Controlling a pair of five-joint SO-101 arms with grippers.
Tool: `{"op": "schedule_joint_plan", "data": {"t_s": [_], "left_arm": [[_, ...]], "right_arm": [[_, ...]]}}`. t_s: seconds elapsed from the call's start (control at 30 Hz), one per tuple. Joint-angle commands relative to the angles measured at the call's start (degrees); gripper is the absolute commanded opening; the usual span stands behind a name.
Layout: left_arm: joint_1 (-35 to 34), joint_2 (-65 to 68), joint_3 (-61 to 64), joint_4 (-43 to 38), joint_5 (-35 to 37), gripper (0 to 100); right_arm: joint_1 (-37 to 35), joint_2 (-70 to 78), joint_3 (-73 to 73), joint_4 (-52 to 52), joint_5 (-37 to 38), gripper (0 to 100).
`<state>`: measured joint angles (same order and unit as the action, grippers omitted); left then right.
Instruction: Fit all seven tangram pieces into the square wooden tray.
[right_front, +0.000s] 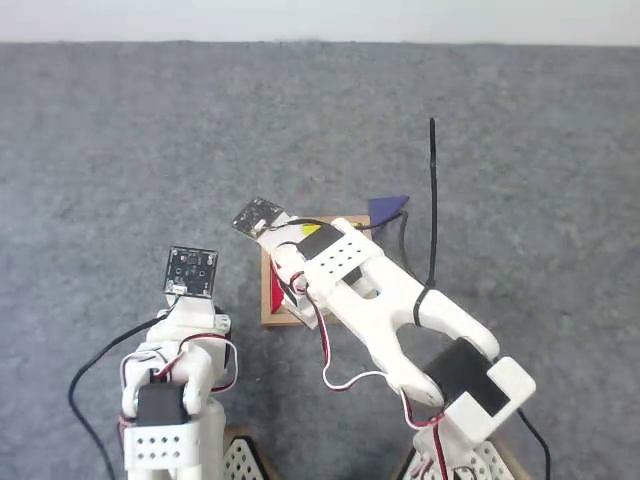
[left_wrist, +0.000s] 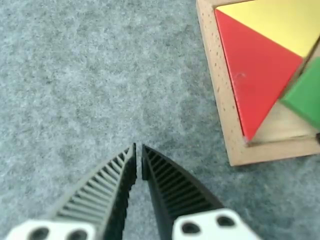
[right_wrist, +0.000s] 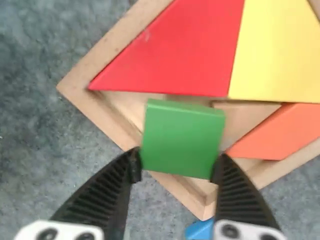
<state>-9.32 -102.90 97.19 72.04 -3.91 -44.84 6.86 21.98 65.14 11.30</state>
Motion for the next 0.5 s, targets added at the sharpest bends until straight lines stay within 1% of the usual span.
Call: {"op": "schedule_joint_plan", "data": {"t_s": [0.0, 0.3, 0.47], "left_arm": [[0.0, -1.14, -0.66, 0.18, -0.09, 2], [0.0, -1.14, -0.66, 0.18, -0.09, 2], [0.0, -1.14, -0.66, 0.18, -0.09, 2]], "right_arm": [[-0.04, -0.31, -3.52, 0.92, 1.93, 28.1], [-0.13, -1.89, -3.52, 1.1, 1.85, 28.1], [3.21, -11.03, -3.08, 4.09, 2.11, 28.1]]}}
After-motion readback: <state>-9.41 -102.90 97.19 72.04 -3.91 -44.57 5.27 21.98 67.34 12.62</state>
